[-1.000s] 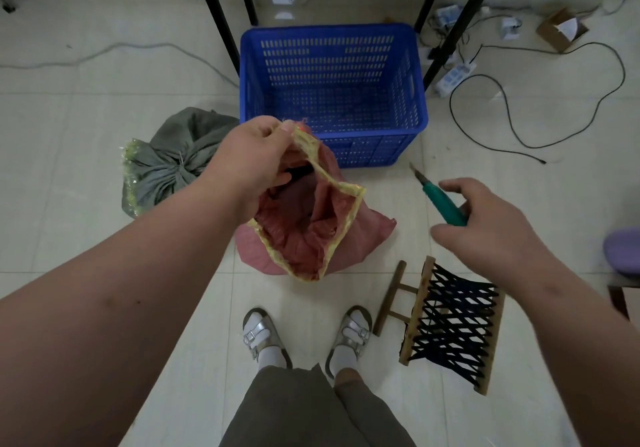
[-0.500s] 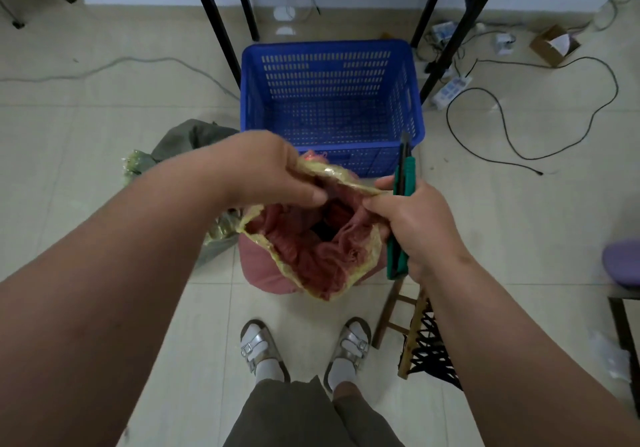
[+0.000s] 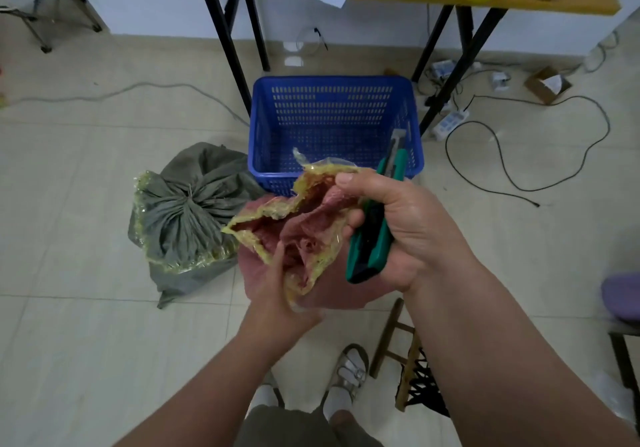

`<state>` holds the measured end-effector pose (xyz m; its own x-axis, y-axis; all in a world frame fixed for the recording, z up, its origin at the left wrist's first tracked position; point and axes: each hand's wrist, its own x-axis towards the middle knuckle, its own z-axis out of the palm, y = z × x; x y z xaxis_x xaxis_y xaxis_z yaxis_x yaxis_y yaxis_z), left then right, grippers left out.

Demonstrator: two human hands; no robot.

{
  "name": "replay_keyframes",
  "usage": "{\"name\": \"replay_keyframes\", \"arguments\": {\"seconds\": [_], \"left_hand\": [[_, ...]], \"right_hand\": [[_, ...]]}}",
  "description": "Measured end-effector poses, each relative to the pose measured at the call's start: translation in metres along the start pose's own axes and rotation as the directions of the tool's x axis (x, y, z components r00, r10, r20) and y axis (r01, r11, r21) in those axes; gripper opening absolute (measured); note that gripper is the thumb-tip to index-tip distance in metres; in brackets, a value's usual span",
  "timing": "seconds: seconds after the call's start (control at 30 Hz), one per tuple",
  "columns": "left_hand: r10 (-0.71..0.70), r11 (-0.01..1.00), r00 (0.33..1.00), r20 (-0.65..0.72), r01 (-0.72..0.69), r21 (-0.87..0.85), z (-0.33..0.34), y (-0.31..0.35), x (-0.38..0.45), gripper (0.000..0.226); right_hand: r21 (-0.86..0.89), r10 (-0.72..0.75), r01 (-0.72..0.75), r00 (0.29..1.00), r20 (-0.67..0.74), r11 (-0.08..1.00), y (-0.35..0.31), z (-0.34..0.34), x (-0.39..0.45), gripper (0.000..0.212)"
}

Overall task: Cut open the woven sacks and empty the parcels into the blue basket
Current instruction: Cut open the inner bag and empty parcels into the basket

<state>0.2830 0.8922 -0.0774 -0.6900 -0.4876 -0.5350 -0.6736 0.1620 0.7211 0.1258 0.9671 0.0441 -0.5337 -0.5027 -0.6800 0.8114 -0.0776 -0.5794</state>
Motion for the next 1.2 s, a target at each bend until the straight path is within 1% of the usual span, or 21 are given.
{"name": "replay_keyframes", "arguments": {"seconds": [0.03,0.1,0.17,0.23,0.3,0.37,0.47,0.57,0.63,0.7,0.73,0.77,0.83,0.9,0.93,1.0,1.07,1.1,1.13,1.17,1.2], "left_hand": [[0.044,0.996,0.995,-0.087,-0.05,-0.068,-0.001,0.007,0.006,0.091],[0.051,0.995,0.975,-0.215,-0.068,-0.076,-0.013,0.029,0.016,0.049],[0.06,0.994,0.961,-0.272,-0.082,-0.072,-0.033,0.056,0.021,0.035],[0.098,0.993,0.937,-0.336,-0.116,-0.032,-0.059,0.084,0.019,0.029],[0.206,0.977,0.888,-0.411,-0.167,0.13,-0.085,0.114,0.013,0.025],[0.313,0.938,0.835,-0.452,-0.198,0.283,-0.101,0.148,0.004,0.031],[0.42,0.901,0.764,-0.49,-0.287,0.325,-0.113,0.192,-0.005,0.044],[0.514,0.857,0.709,-0.482,-0.445,0.259,-0.118,0.231,-0.01,0.051],[0.581,0.81,0.698,-0.418,-0.545,0.215,-0.121,0.257,-0.017,0.05],[0.627,0.768,0.7,-0.342,-0.63,0.119,-0.124,0.284,-0.025,0.042],[0.653,0.74,0.687,-0.319,-0.669,0.07,-0.126,0.295,-0.028,0.035],[0.677,0.71,0.671,-0.302,-0.703,0.031,-0.128,0.307,-0.032,0.028],[0.724,0.642,0.628,-0.285,-0.765,-0.055,-0.134,0.33,-0.037,0.017],[0.75,0.599,0.598,-0.282,-0.795,-0.093,-0.14,0.351,-0.032,0.012],[0.723,0.622,0.622,-0.301,-0.776,-0.107,-0.144,0.358,-0.024,0.013],[0.625,0.711,0.705,-0.336,-0.691,-0.127,-0.158,0.365,-0.003,0.022],[0.608,0.73,0.721,-0.333,-0.672,-0.122,-0.176,0.36,0.022,0.02],[0.586,0.732,0.732,-0.347,-0.662,-0.161,-0.186,0.349,0.037,0.031],[0.527,0.757,0.77,-0.359,-0.618,-0.213,-0.193,0.335,0.05,0.048],[0.447,0.802,0.811,-0.378,-0.55,-0.234,-0.199,0.315,0.065,0.065],[0.366,0.859,0.844,-0.392,-0.469,-0.208,-0.203,0.294,0.08,0.082]], "right_hand": [[0.013,-0.017,0.017,0.999,0.028,1.0,-0.004,0.004,-0.003,0.038],[0.044,-0.082,0.08,0.996,0.046,0.996,-0.019,0.008,-0.01,0.035],[0.061,-0.173,0.172,0.985,0.012,0.983,-0.041,0.003,-0.015,0.03],[0.036,-0.273,0.277,0.959,-0.079,0.96,-0.064,-0.01,-0.017,0.024],[-0.023,-0.342,0.343,0.924,-0.169,0.939,-0.081,-0.028,-0.016,0.023],[-0.091,-0.384,0.374,0.9,-0.204,0.923,-0.09,-0.045,-0.015,0.021],[-0.229,-0.424,0.378,0.883,-0.204,0.897,-0.092,-0.067,-0.013,0.02],[-0.384,-0.417,0.309,0.877,-0.238,0.87,-0.083,-0.088,-0.006,0.027],[-0.461,-0.375,0.23,0.892,-0.252,0.857,-0.069,-0.102,0.001,0.037],[-0.569,-0.355,0.167,0.905,-0.236,0.805,-0.051,-0.108,0.004,0.035],[-0.637,-0.354,0.144,0.91,-0.216,0.758,-0.041,-0.108,0.006,0.034],[-0.686,-0.349,0.129,0.917,-0.193,0.716,-0.032,-0.107,0.006,0.039],[-0.725,-0.329,0.124,0.933,-0.147,0.677,-0.015,-0.104,0.013,0.048],[-0.674,-0.341,0.169,0.931,-0.131,0.719,-0.007,-0.094,0.019,0.043],[-0.647,-0.375,0.199,0.916,-0.144,0.736,-0.007,-0.088,0.023,0.037],[-0.619,-0.439,0.237,0.877,-0.195,0.749,-0.017,-0.074,0.029,0.028],[-0.581,-0.497,0.298,0.84,-0.217,0.757,-0.035,-0.057,0.031,0.024],[-0.576,-0.519,0.321,0.827,-0.217,0.752,-0.046,-0.047,0.03,0.024],[-0.574,-0.538,0.345,0.818,-0.204,0.742,-0.055,-0.037,0.03,0.025],[-0.576,-0.553,0.369,0.814,-0.178,0.729,-0.065,-0.024,0.029,0.026],[-0.576,-0.566,0.395,0.811,-0.148,0.716,-0.074,-0.012,0.031,0.026]]}}
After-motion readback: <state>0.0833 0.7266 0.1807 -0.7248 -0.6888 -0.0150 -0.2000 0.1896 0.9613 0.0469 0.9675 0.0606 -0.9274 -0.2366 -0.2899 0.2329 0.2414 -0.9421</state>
